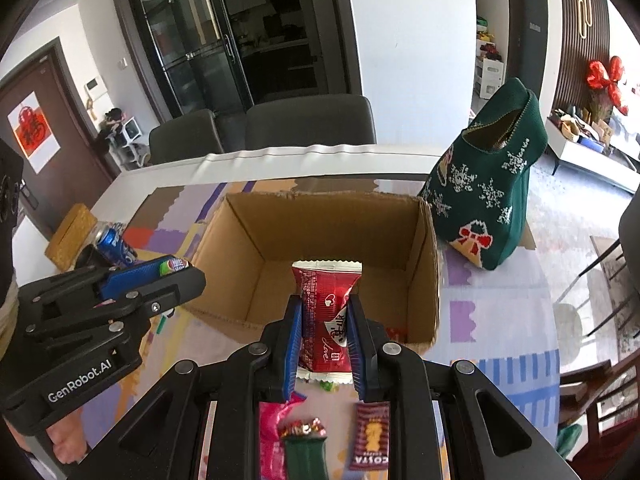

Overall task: Organize snacks
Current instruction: 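Carry both snacks over the box and release them inside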

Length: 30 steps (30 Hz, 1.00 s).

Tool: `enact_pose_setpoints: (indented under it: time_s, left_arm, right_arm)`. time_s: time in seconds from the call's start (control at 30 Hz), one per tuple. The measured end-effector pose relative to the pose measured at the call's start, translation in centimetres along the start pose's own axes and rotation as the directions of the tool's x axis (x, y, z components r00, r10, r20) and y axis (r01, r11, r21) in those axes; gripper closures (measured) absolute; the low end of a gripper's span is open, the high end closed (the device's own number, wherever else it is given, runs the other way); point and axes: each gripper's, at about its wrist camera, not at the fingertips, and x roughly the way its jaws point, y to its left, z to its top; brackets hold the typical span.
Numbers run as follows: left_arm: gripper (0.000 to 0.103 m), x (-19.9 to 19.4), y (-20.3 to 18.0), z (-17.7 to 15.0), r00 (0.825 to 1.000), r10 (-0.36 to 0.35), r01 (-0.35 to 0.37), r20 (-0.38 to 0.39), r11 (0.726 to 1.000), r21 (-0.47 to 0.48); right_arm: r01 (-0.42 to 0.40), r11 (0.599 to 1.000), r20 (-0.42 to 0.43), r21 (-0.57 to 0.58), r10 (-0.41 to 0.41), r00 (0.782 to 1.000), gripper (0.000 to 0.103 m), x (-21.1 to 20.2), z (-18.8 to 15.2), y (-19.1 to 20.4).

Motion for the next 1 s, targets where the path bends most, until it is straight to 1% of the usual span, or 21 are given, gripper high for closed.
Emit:
enact_pose_setpoints:
  time_s: [0.27, 0.43, 0.5, 0.53, 0.57, 0.6, 0.7, 0.8, 1.0]
  left_arm:
    - [0.078, 2.7, 0.4, 1.8, 1.000, 0.025, -0.024, -0.010, 1.000, 0.015]
    - [0.076, 3.9, 0.4, 2.5, 0.997, 0.076, -0.075, -0.012, 0.997, 0.035]
    - [0.061, 3.9, 0.4, 2.6, 0.995, 0.099, -0.098, -0.005, 0.994, 0.041]
    - [0.059, 3.8, 0.4, 2.5, 0.994, 0.108, -0.108, 0.002, 0.993, 0.045]
    - [0.058, 3.6, 0.4, 2.4, 0.993, 0.114, -0.115, 0.008, 0.992, 0.050]
    - [0.056, 3.3, 0.3, 2.3, 0.993, 0.121, -0.121, 0.012, 0.991, 0.057]
    - [0.047, 2.5, 0.3, 1.7, 0.991, 0.129, -0.130, 0.022, 0.989, 0.063]
    - [0.045, 1.8, 0.1, 0.9, 0.989, 0.146, -0.147, 0.021, 0.986, 0.076]
    - [0.041, 0.7, -0.3, -0.7, 0.990, 0.144, -0.143, 0.004, 0.987, 0.079]
  right_arm:
    - [0.012, 1.000, -0.006, -0.003, -0.012, 1.000, 0.081, 2.0, 1.6, -0.7]
    - [0.022, 1.000, -0.017, -0.002, -0.022, 1.000, 0.080, 3.2, 2.2, -1.1]
    - [0.027, 1.000, -0.021, 0.006, -0.027, 0.999, 0.078, 3.6, 2.4, -1.4]
    - [0.029, 0.999, -0.022, 0.018, -0.029, 0.999, 0.074, 3.8, 2.5, -1.7]
    - [0.033, 0.999, -0.025, 0.025, -0.033, 0.999, 0.063, 3.9, 2.6, -1.9]
    - [0.040, 0.999, -0.029, 0.035, -0.039, 0.999, 0.060, 4.0, 2.6, -2.1]
    - [0.052, 0.998, -0.030, 0.035, -0.051, 0.998, 0.060, 3.9, 2.4, -2.4]
    - [0.051, 0.998, -0.037, 0.031, -0.049, 0.998, 0.060, 3.5, 1.9, -2.4]
    - [0.054, 0.999, -0.042, 0.006, -0.054, 0.998, 0.060, 1.9, 0.7, -2.0]
